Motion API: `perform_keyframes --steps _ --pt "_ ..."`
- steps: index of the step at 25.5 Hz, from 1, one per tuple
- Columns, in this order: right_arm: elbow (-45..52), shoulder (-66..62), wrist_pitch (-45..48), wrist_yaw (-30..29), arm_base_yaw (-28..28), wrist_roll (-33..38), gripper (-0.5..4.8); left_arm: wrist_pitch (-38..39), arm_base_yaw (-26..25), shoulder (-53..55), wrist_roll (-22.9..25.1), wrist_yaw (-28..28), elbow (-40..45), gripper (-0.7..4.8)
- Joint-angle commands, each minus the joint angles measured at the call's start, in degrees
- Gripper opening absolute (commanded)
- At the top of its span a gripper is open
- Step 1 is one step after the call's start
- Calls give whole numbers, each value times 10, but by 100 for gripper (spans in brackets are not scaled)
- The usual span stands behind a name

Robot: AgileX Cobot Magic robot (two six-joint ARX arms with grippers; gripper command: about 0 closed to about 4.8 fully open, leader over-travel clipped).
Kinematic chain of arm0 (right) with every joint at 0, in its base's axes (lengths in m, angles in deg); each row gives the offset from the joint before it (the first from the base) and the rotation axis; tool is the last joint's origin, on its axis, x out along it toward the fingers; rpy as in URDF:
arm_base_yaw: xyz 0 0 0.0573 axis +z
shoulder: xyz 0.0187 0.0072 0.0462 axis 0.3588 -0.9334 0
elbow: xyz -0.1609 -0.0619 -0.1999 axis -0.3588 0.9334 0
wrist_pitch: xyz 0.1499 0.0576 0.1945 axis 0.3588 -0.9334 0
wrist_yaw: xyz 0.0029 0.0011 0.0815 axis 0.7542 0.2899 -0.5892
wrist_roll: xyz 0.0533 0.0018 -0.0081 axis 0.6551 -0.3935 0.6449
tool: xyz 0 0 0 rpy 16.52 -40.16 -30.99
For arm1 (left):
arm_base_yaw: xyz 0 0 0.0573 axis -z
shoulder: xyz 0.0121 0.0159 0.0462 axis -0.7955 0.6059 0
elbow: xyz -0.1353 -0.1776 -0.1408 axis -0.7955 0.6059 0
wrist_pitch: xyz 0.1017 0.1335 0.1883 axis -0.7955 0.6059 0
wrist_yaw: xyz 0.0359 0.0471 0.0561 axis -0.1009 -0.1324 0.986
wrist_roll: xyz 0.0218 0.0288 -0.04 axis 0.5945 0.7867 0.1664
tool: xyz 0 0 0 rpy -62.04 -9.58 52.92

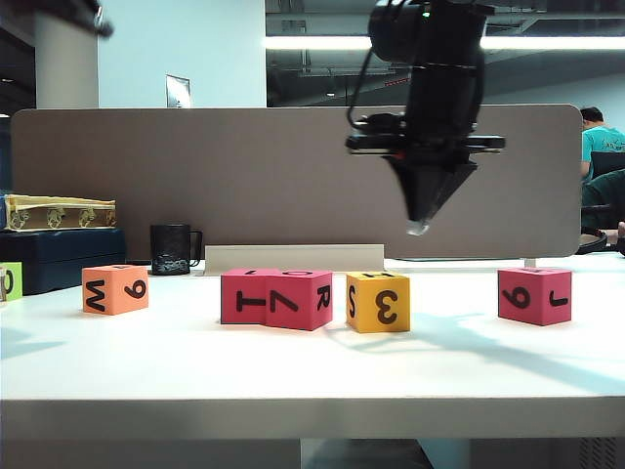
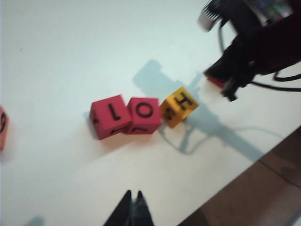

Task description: Select the appropriate blocks from the scattered letter blocks on the table and arrange them in a row to spell out "ALOHA".

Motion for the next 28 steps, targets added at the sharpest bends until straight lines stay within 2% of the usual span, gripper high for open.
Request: perform_keyframes --steps 1,4,8,15,28 --pt "0 -7 -13 6 -9 -1 -6 -3 0 -1 2 -19 -19 -6" --pt "0 -26 -21 -5 -13 -1 -6 -5 0 -1 2 -19 -23 -6" --pt "0 -65 -26 -69 -12 0 -6 -6 0 -1 2 -18 -23 -6" --pt "0 -94 -24 -125 -10 0 -6 -7 0 -1 2 -10 -24 -6" --pt "0 -97 45 -133 16 9 -6 -5 0 -1 3 5 -24 -6"
